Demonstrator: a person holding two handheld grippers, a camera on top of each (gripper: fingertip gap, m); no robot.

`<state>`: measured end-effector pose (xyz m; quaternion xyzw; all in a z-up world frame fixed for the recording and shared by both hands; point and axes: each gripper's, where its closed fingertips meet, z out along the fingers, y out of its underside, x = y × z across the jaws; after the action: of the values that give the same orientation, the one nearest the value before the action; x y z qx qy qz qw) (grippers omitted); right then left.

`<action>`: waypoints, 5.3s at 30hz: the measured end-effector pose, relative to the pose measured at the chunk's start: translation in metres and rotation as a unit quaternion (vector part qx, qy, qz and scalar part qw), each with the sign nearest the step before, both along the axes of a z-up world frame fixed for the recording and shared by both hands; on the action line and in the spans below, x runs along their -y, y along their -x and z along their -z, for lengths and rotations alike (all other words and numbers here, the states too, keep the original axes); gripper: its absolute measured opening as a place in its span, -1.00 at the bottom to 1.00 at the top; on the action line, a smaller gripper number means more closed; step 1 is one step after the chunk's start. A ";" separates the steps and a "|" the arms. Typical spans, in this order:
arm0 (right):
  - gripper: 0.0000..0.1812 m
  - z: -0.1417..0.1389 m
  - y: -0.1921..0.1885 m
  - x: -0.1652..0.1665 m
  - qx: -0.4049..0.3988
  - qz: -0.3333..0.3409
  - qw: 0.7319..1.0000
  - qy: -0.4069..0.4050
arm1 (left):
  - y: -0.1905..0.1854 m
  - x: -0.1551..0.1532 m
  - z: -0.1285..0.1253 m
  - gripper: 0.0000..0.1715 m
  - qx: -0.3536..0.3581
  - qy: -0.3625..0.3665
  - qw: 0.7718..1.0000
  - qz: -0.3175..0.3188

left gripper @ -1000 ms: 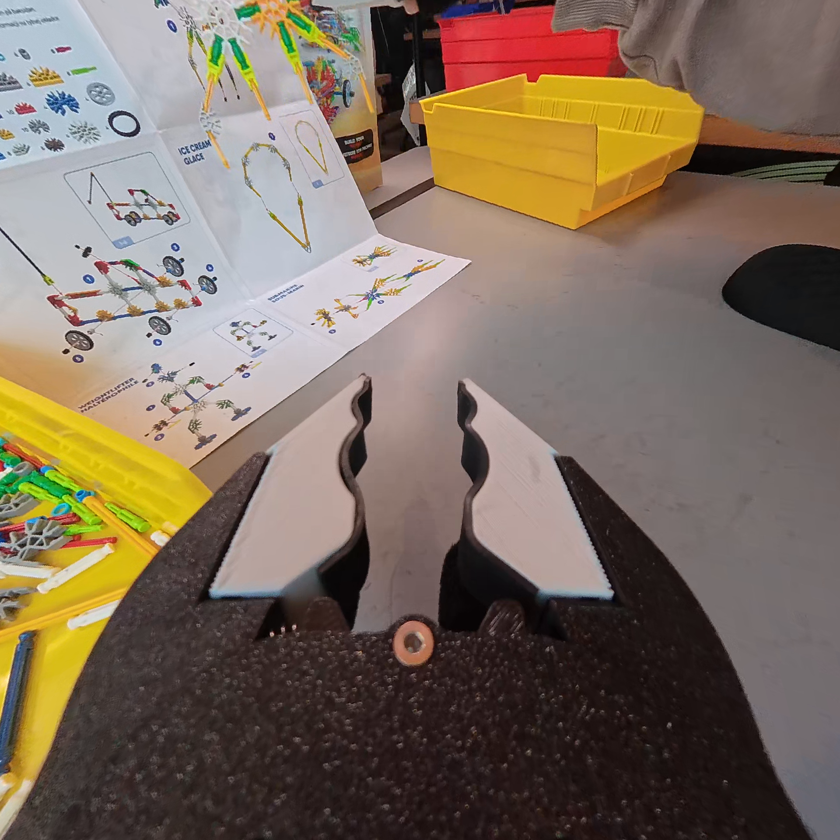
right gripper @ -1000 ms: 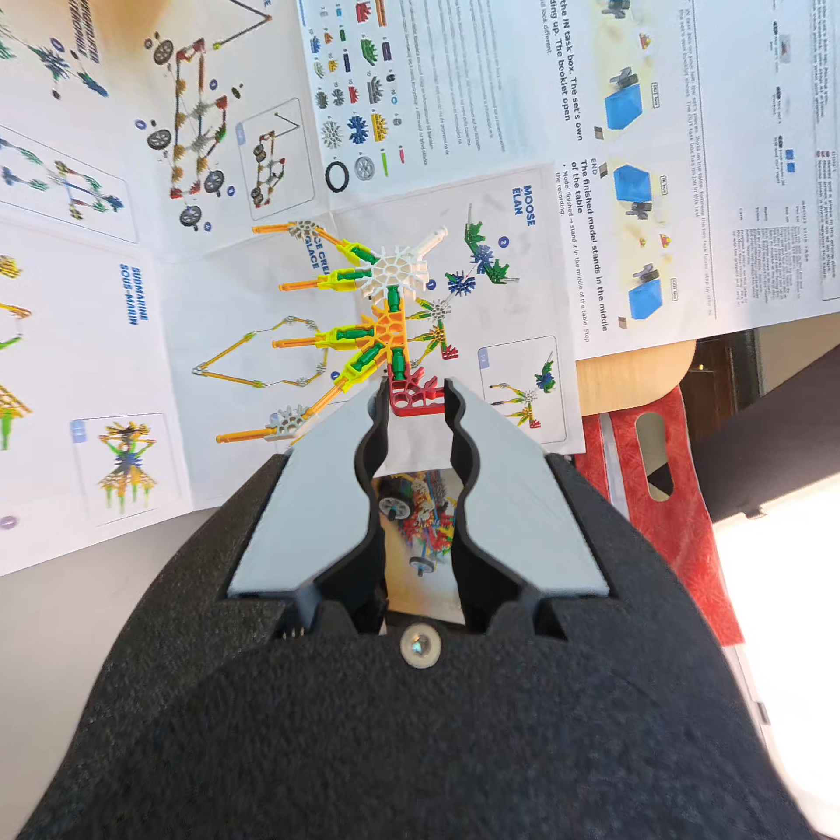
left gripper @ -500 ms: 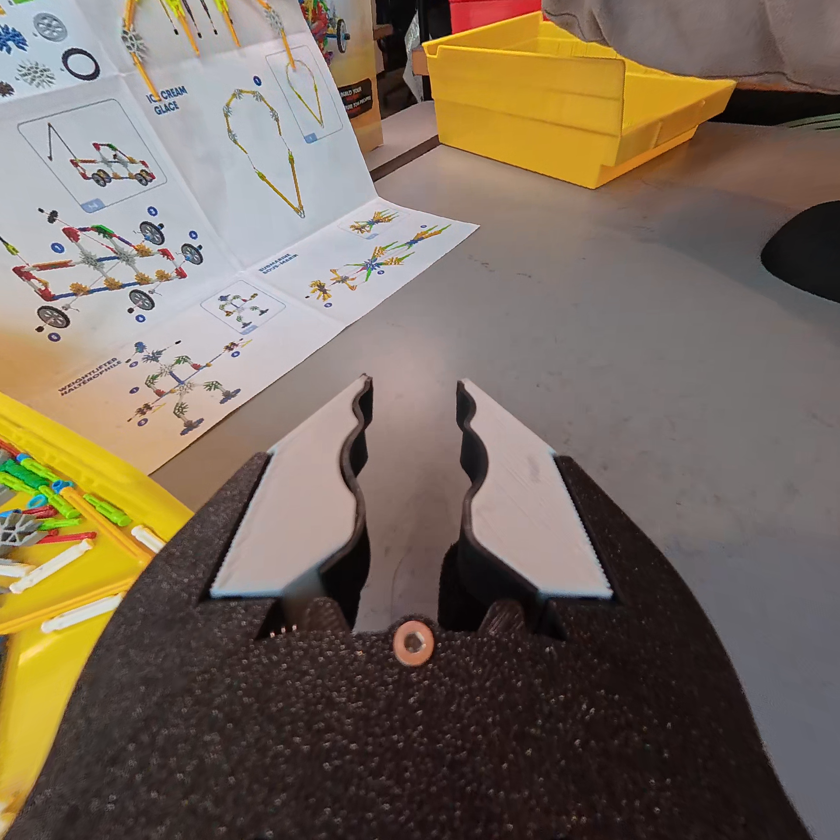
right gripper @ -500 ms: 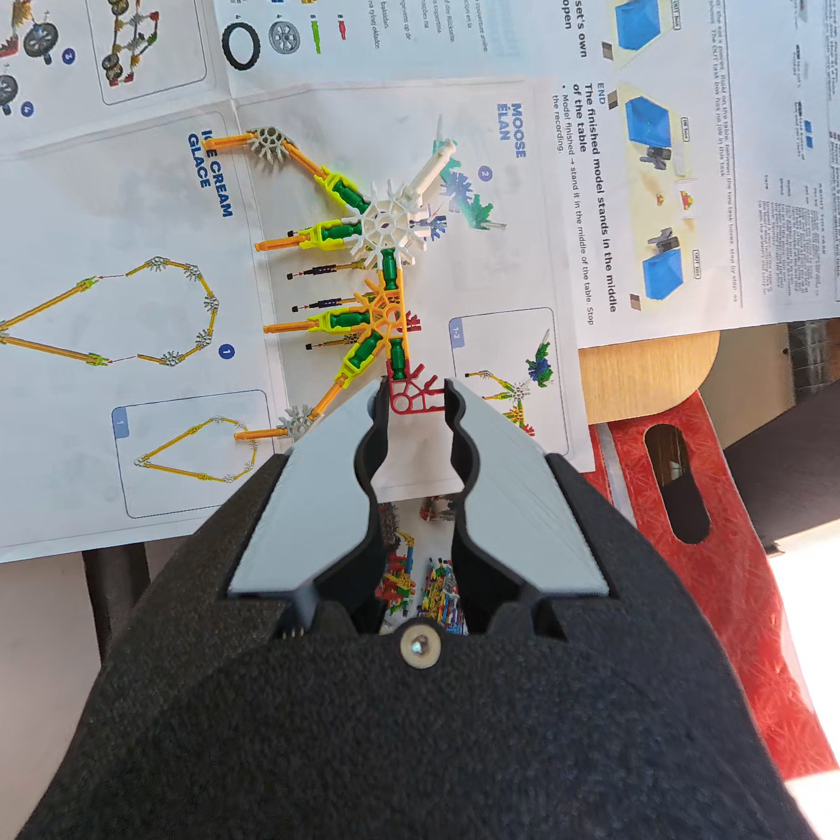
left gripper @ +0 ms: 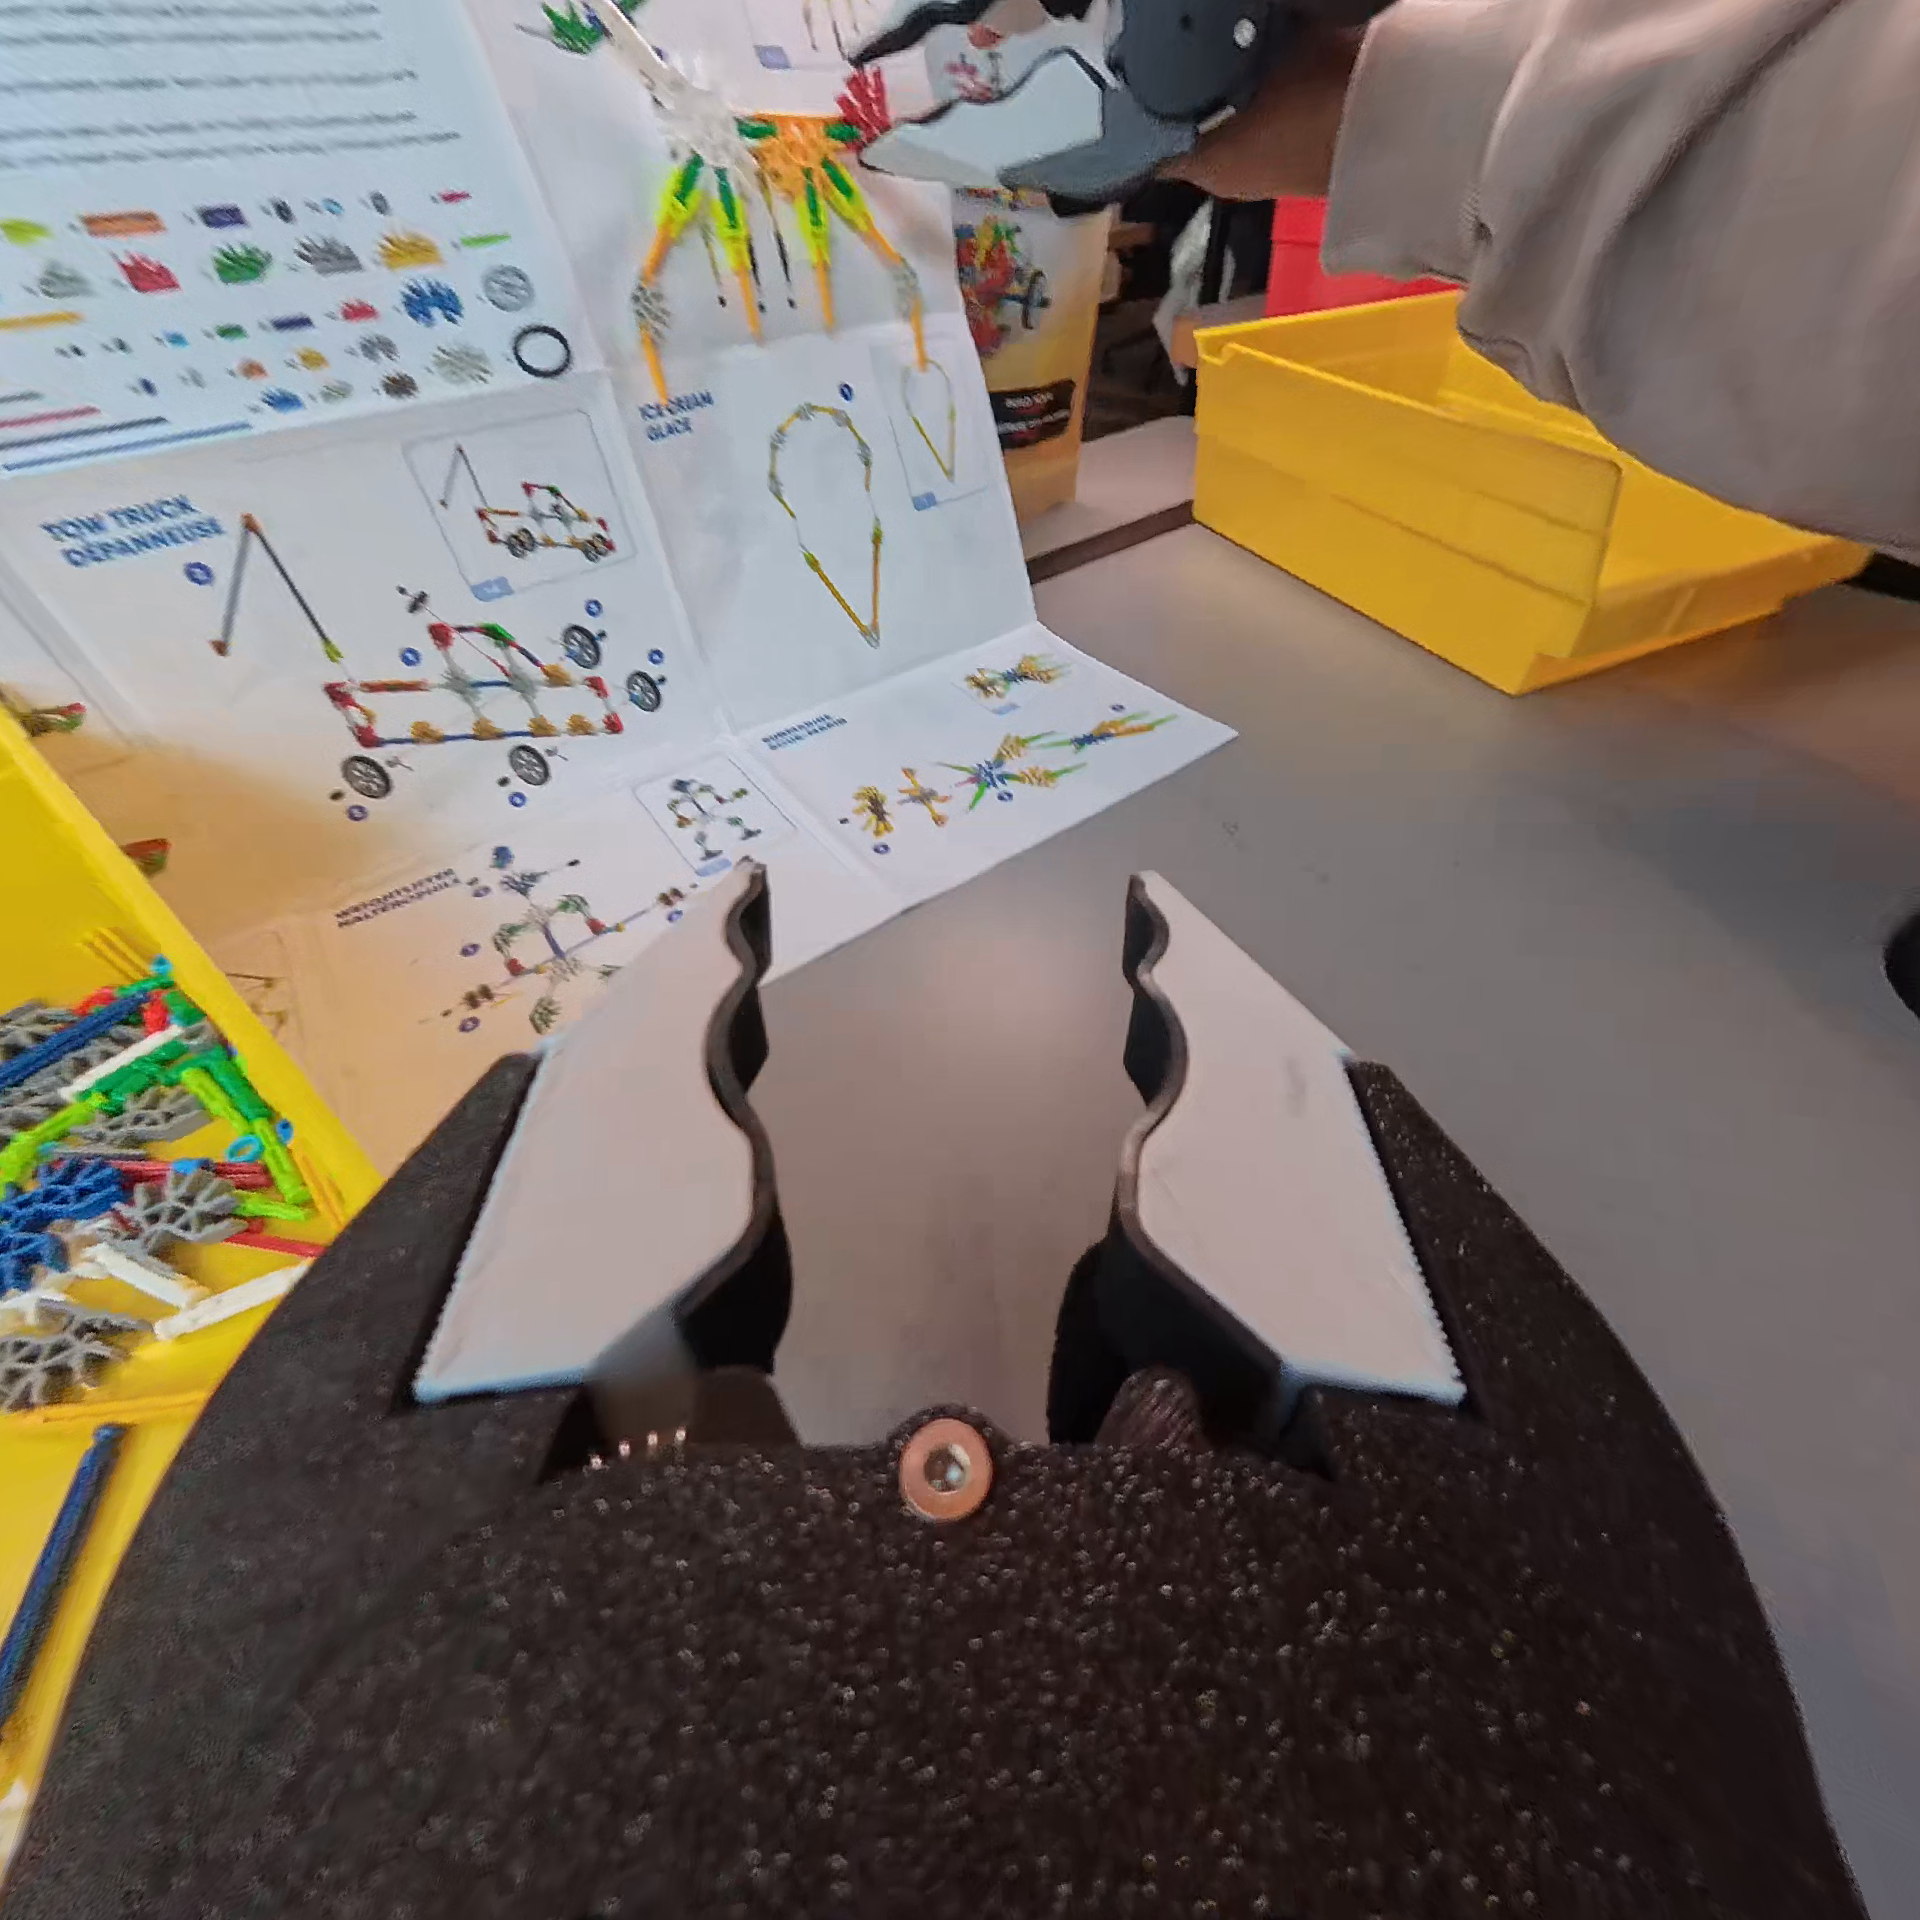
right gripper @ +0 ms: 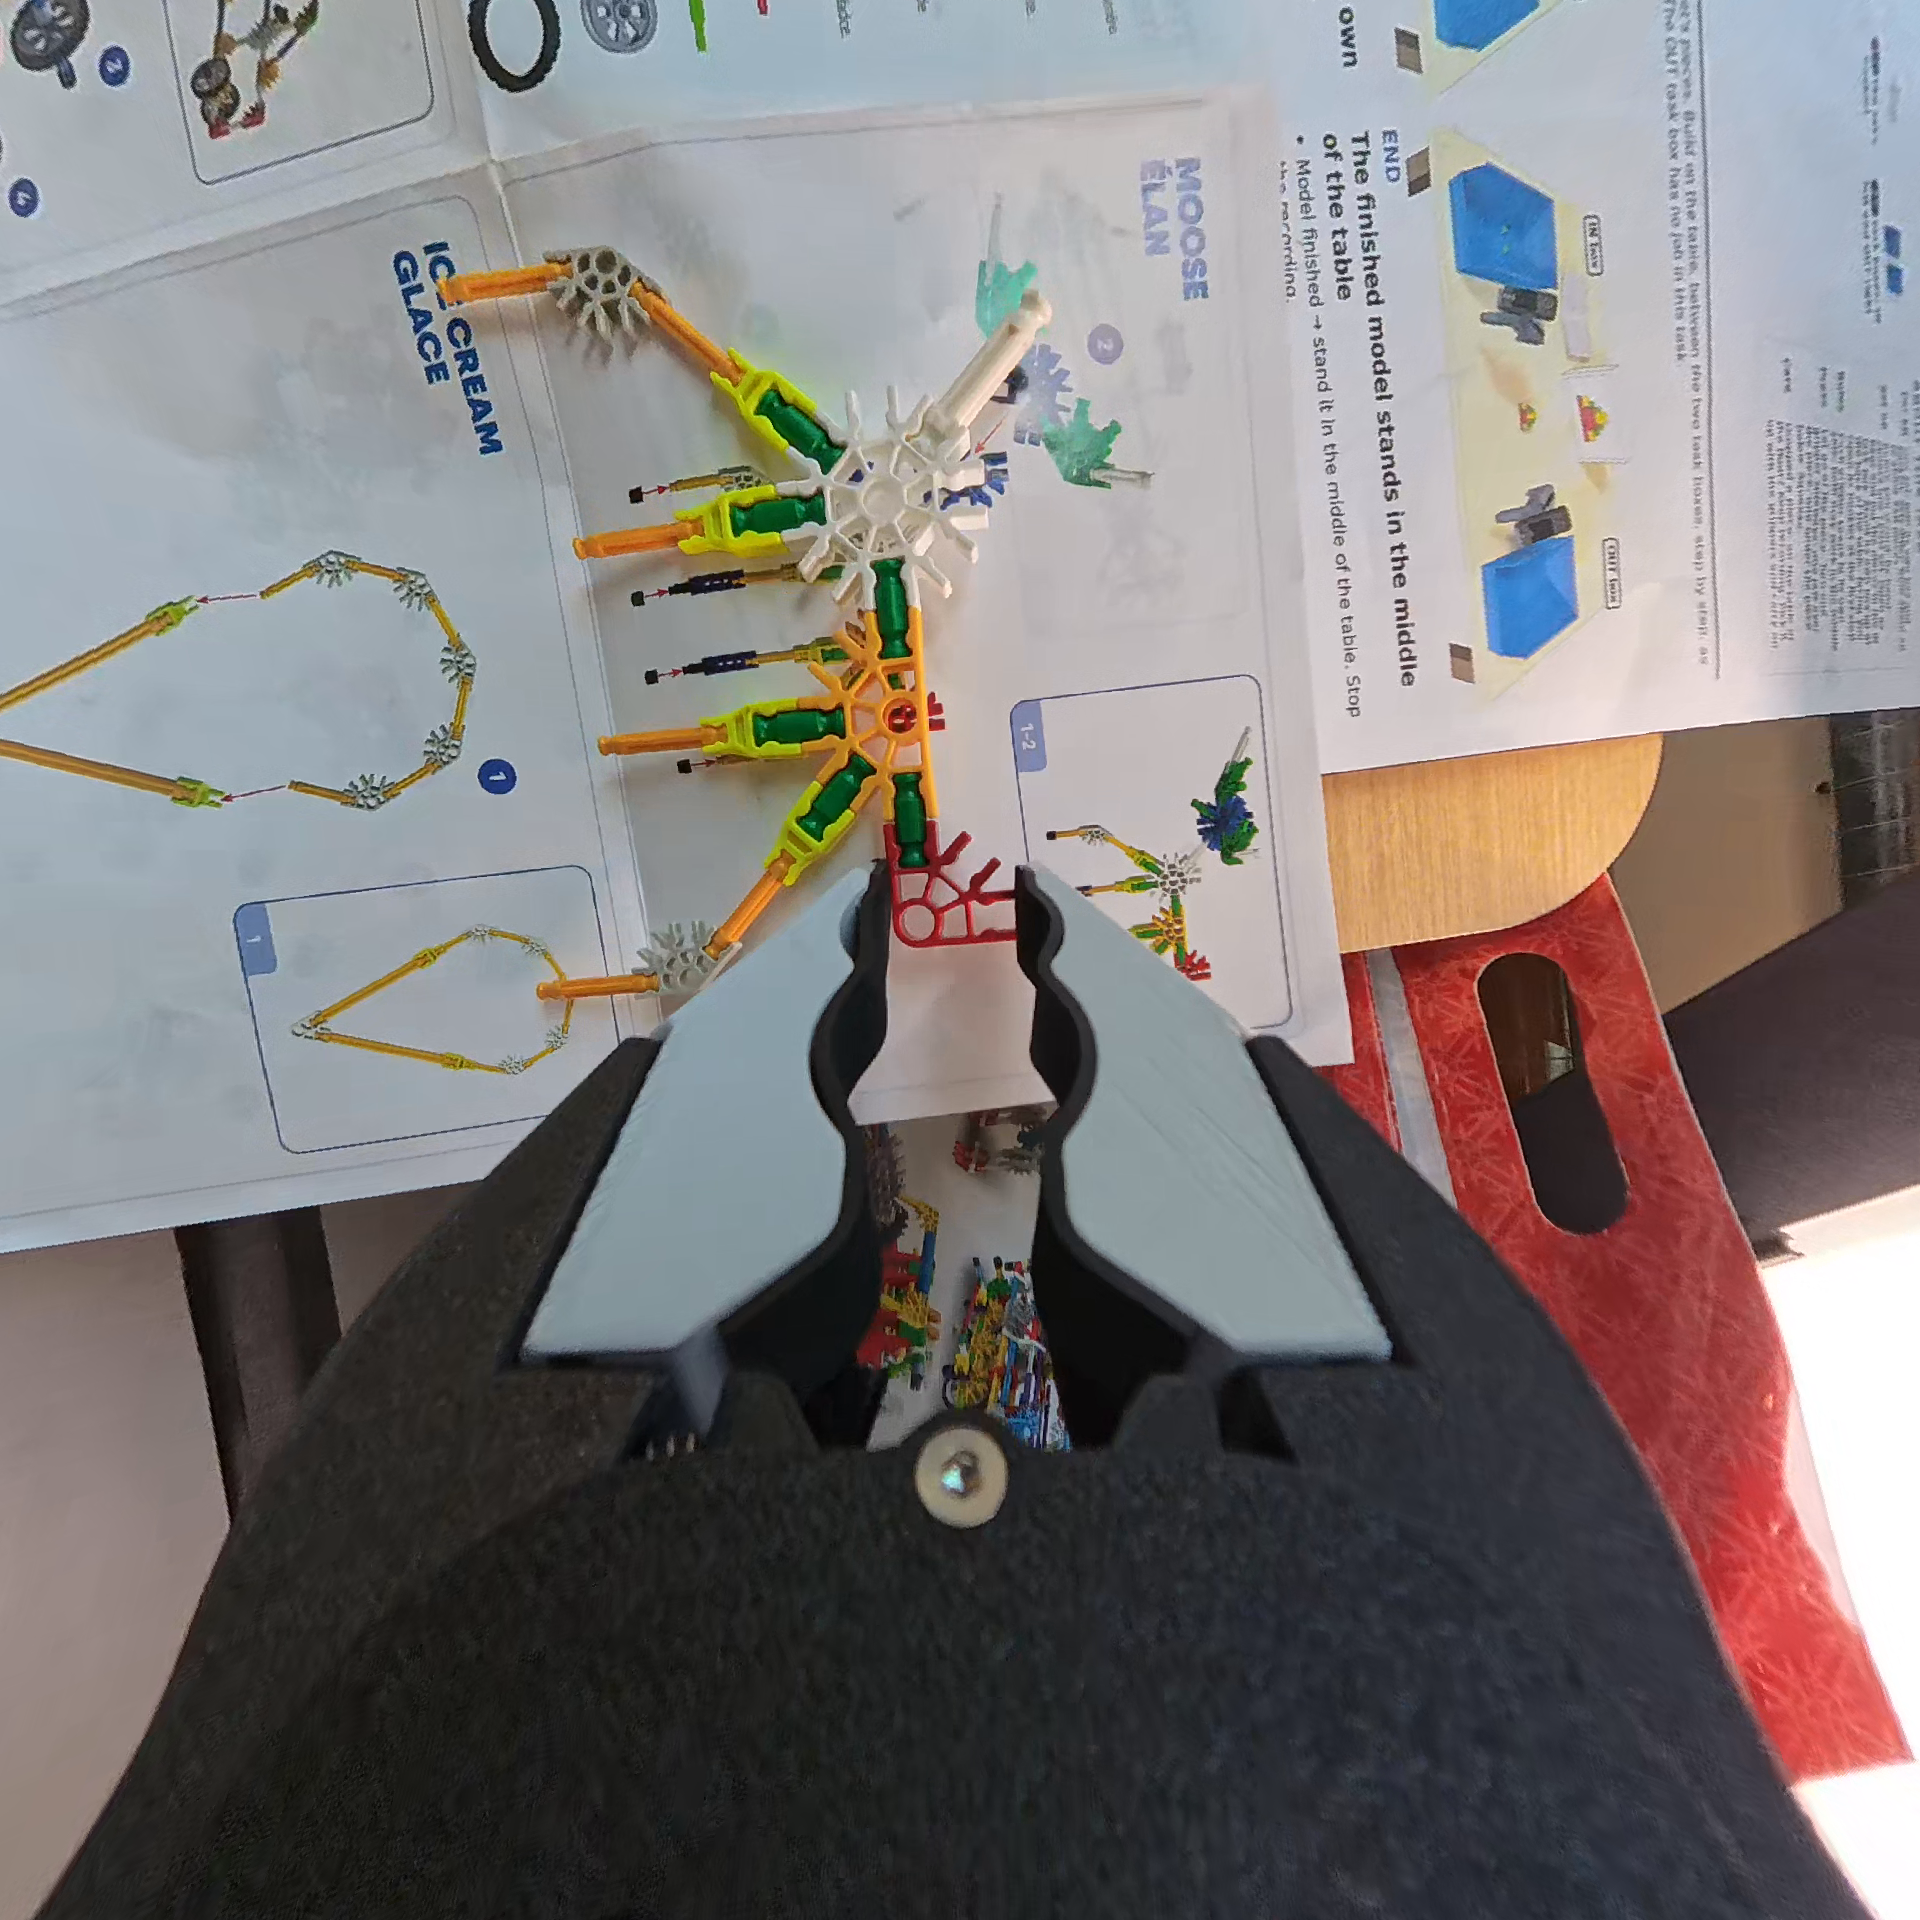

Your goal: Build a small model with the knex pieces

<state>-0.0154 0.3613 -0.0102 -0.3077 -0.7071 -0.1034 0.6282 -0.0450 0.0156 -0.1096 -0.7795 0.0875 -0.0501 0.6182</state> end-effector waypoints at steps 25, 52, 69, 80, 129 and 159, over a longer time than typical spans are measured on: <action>-0.76 0.000 -0.014 0.025 -0.004 -0.050 0.998 0.027 | -0.007 -0.066 -0.065 -0.02 0.017 -0.052 0.991 -0.123; -0.76 -0.019 -0.118 0.024 -0.005 -0.011 1.000 0.009 | -0.004 -0.083 -0.059 0.06 -0.002 -0.043 0.988 -0.151; -0.76 -0.018 -0.114 0.021 -0.004 -0.013 1.000 0.011 | 0.000 -0.086 -0.061 0.06 -0.002 -0.055 0.984 -0.169; -0.76 -0.021 -0.119 0.015 0.001 -0.004 1.000 0.006 | 0.001 -0.087 -0.056 0.06 0.001 -0.052 0.984 -0.169; -0.76 -0.021 -0.089 0.019 0.013 -0.016 1.000 0.005 | 0.025 -0.087 -0.055 0.11 -0.022 -0.058 0.974 -0.216; -0.76 -0.019 -0.057 0.029 0.003 -0.033 0.999 0.024 | 0.032 -0.083 -0.051 0.09 -0.011 -0.055 0.974 -0.217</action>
<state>0.0417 0.3321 0.0090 -0.2989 -0.7208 -0.0666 0.6219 -0.0770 0.0989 -0.0584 -0.7451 -0.0743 0.0993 0.6554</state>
